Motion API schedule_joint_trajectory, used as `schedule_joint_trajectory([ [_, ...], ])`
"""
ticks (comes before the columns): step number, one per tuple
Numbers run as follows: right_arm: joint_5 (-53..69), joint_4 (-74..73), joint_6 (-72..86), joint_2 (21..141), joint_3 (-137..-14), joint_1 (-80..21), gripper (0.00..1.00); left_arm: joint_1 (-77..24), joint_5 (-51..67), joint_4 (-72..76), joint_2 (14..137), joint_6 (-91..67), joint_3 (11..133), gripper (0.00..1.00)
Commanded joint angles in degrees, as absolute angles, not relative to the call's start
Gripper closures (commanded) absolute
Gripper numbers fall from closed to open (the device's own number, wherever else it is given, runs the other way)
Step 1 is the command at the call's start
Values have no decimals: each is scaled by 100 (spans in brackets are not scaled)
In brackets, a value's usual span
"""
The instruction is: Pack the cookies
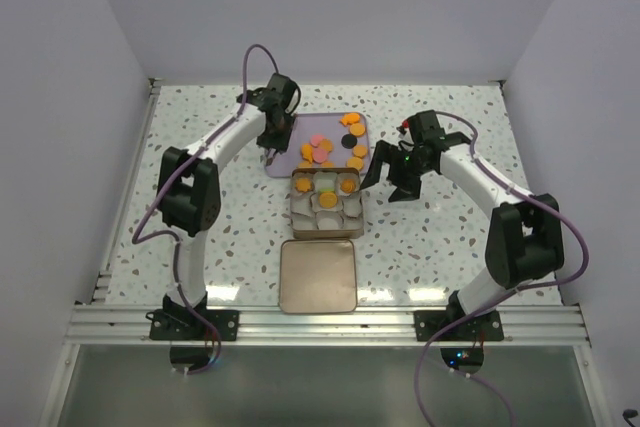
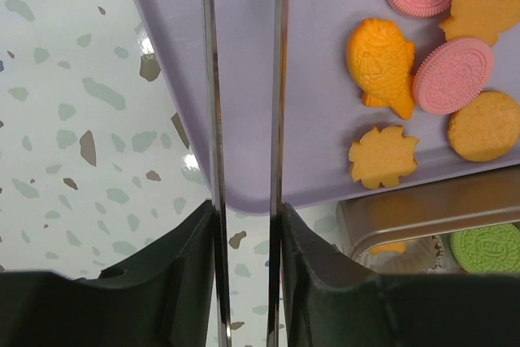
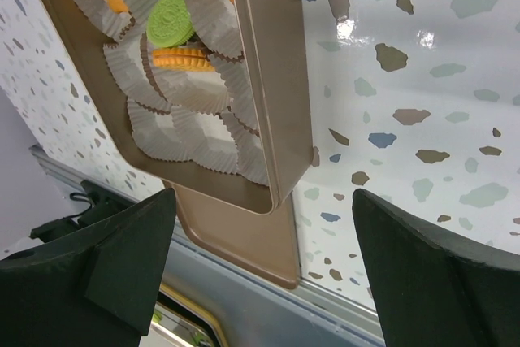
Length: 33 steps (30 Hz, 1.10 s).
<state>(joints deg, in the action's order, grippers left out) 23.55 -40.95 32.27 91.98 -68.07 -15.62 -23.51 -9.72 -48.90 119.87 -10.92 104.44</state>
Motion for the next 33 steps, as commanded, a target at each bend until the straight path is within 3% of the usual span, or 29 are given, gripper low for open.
schedule_joint_trajectory([
  [1, 2426, -4184, 3111, 9237, -7084, -1521, 7, -2276, -870, -4816, 11979, -1072, 10714, 64],
  [17, 2479, -4043, 3410, 8913, -6873, -1512, 8, -2276, -616, -4825, 10628, -1222, 10381, 68],
  [33, 2426, -3578, 3911, 8130, -5863, -1547, 8, -2522, -26, -4650, 7595, -1072, 7482, 68],
])
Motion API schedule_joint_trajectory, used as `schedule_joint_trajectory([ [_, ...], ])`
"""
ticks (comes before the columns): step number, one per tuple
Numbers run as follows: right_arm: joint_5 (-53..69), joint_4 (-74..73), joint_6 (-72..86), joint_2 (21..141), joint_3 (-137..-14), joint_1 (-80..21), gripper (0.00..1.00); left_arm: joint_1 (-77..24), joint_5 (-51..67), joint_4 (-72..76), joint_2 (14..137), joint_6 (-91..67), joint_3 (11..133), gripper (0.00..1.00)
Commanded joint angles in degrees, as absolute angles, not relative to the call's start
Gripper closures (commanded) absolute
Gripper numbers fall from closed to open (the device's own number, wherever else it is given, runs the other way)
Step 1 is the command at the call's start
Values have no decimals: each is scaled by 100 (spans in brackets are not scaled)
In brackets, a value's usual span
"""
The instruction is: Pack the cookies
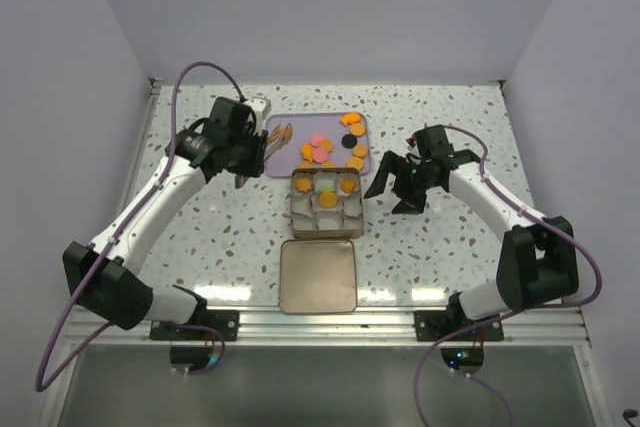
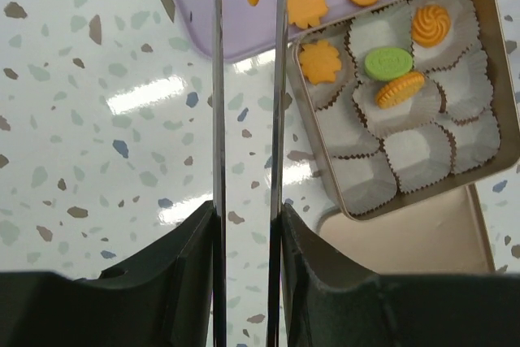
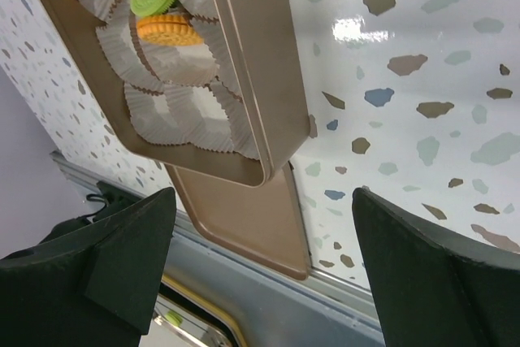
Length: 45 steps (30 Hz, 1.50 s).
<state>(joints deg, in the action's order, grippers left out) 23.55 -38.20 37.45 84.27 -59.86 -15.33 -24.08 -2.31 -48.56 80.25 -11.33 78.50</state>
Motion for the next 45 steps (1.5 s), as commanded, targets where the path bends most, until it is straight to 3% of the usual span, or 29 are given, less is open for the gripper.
schedule_joint_trajectory([
  [1, 2408, -3568, 3920, 8060, -5775, -1556, 8, -2566, 226, -4641, 7489, -1072, 7384, 68],
  [12, 2285, -3568, 4061, 7682, -5441, -1600, 8, -3427, 88, -4904, 7031, -923, 6926, 70],
  [35, 2224, -3674, 3999, 7172, -4983, -1600, 8, -4113, -527, -5282, 6882, -1169, 6355, 70],
  [45, 2180, -3911, 3788, 7145, -5089, -1600, 8, -4307, -852, -5291, 6996, -1353, 6258, 60],
])
